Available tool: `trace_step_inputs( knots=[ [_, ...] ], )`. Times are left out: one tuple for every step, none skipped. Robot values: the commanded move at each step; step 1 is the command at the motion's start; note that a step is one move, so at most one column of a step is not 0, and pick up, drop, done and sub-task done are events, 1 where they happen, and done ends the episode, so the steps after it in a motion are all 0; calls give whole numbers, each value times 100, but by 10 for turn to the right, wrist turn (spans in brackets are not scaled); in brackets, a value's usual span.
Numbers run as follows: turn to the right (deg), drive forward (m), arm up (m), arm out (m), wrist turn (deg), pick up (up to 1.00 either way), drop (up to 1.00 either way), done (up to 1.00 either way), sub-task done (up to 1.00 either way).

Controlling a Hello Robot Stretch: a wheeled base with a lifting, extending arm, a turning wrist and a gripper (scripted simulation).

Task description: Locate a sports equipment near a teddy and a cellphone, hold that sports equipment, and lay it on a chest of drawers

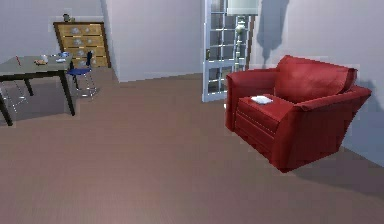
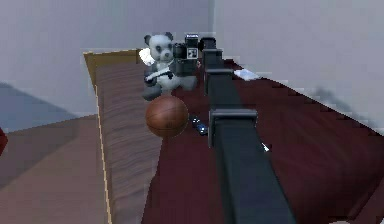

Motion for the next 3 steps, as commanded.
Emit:
trace_step_inputs(
  knots=[
    [0,0,-26,0,0,0,0,0,0],
    [0,0,0,0,0,100,0,0,0],
    [0,0,10,0,0,0,0,0,0]
  ],
)
